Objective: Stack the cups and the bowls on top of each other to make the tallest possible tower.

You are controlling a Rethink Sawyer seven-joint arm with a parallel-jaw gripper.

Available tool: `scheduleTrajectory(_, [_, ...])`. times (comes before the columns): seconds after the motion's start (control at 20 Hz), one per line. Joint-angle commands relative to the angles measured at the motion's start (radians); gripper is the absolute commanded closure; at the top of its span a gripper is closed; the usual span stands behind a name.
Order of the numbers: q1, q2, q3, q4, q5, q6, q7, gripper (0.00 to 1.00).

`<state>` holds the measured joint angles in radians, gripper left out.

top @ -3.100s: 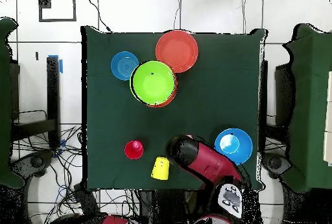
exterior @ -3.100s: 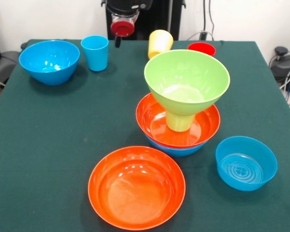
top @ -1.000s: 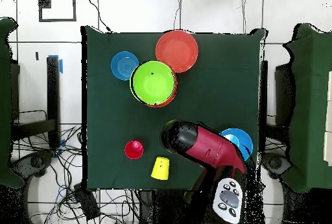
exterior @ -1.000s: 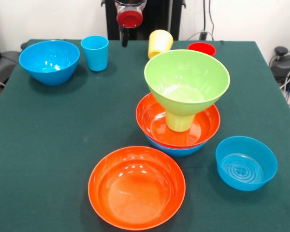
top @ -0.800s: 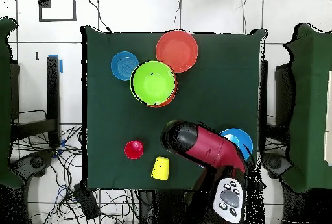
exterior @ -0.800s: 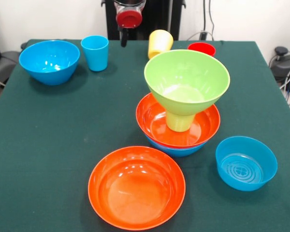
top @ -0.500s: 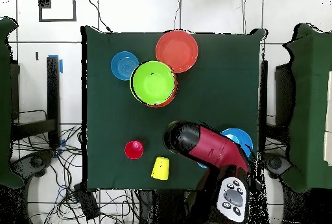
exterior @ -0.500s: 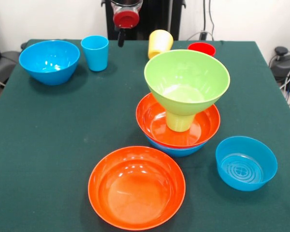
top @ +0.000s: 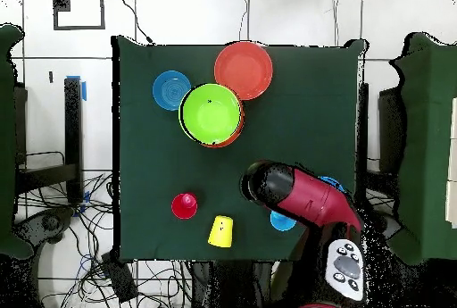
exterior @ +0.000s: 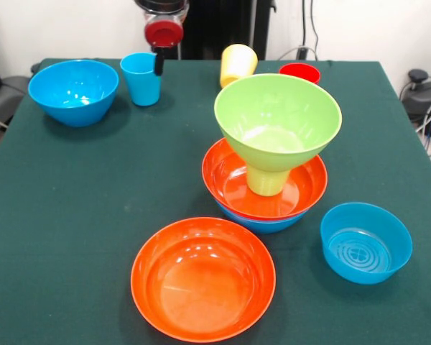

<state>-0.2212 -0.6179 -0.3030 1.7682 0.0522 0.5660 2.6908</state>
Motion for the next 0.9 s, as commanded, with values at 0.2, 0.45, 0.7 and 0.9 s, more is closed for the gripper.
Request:
scheduleTrajectory(0.2, [-0.043,0.054,0.164,-0.108,-0.088,0.091,-0.151,0.00])
scheduleTrajectory(0.45, [-0.051,0.066,0.178,-0.099,-0.097,0.057,-0.134,0.00])
scheduleTrajectory(0.7, [-0.053,0.073,0.191,-0.074,-0.102,0.014,-0.113,0.00])
scheduleTrajectory(0.9, [-0.058,0.087,0.198,-0.057,-0.108,-0.018,-0.105,0.00])
